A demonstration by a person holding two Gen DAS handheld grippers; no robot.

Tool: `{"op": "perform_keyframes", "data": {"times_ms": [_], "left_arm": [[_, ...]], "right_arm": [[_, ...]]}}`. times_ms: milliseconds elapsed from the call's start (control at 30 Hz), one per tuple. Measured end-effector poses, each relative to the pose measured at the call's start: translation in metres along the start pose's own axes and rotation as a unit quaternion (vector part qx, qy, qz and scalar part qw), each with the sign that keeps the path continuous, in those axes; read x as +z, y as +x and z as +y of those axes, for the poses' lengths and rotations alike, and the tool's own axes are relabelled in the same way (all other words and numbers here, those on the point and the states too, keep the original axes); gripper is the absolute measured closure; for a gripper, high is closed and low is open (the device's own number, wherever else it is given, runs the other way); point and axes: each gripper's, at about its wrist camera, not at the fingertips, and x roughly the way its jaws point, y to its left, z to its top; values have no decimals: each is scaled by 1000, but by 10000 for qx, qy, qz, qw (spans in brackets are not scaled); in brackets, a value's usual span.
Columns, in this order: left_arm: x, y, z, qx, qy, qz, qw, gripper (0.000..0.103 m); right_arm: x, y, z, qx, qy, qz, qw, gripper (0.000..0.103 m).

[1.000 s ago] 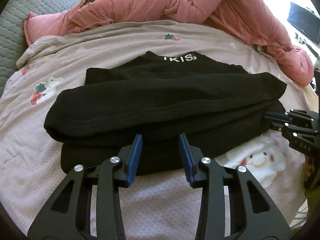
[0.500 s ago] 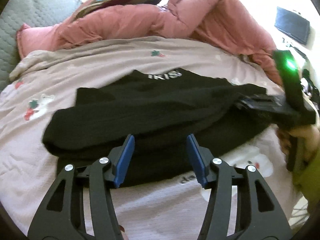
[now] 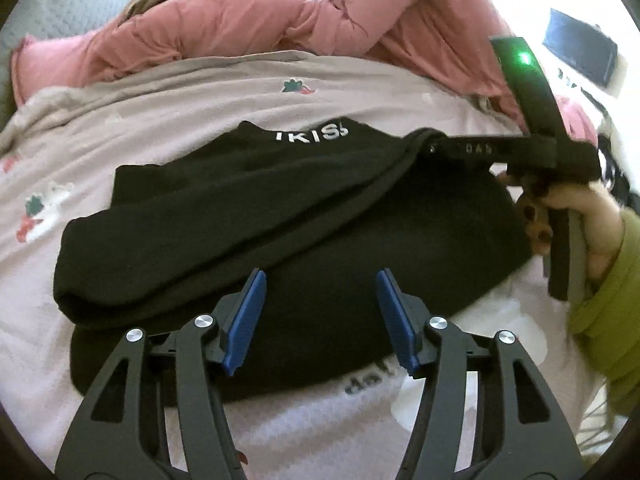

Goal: Fold small clothes

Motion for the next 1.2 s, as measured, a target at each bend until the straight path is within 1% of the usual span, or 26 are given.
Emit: {"op": "perform_keyframes", "data": {"times_ms": [100,200,333,400,433,533,567,633,700,733,767,833,900,933,967,1033,1133,1200], "left_arm": [[11,5,7,214,-41,-8,9998,53],[21,17,25,240,-369,115,9990,53],[37,26,51,534,-749,74,9957,51],[47,28,63,635,-1011,54,9928,50],[52,29,70,676,-1142,46,9911,49],[64,27,92,656,-1632,-87,9844,48],[66,25,100,673,-1783,-174,9815,46],[63,19,112,666,-1956,-333,9779,44],[59,11,125,663,-2085,-452,9747,43],[57,8,132,699,-2151,-486,9729,42],[55,3,140,732,-2235,-506,9706,41],[53,-2,151,829,-2308,-541,9679,38],[51,-3,164,843,-2429,-499,9651,38],[49,-1,168,826,-2496,-462,9637,38],[48,1,173,782,-2561,-420,9626,38],[46,6,175,706,-2594,-332,9626,38],[43,16,174,563,-2571,-198,9645,38],[41,21,171,563,-2525,-121,9659,38]], "right_arm": [[8,5,-1,-61,-41,3,10000,87],[16,10,-4,-99,10,-11,9999,87],[21,12,-8,-180,23,-91,9998,86],[22,10,-9,-199,16,-162,9997,81],[23,9,-10,-225,-1,-189,9996,76],[25,2,-11,-326,-85,-317,9989,69],[26,-2,-13,-378,-104,-395,9984,65],[28,-10,-17,-496,-150,-567,9970,59],[30,-20,-23,-665,-187,-721,9950,57],[32,-25,-27,-739,-167,-817,9938,52],[32,-31,-32,-796,-112,-904,9927,48],[31,-47,-47,-898,146,-1104,9897,46],[26,-58,-62,-961,378,-1215,9872,40],[23,-62,-68,-1008,469,-1203,9865,37],[21,-63,-72,-1037,507,-1159,9865,37],[14,-59,-85,-1126,615,-940,9873,37],[7,-45,-94,-1014,727,-591,9904,37],[2,-36,-94,-937,753,-444,9918,37]]}}
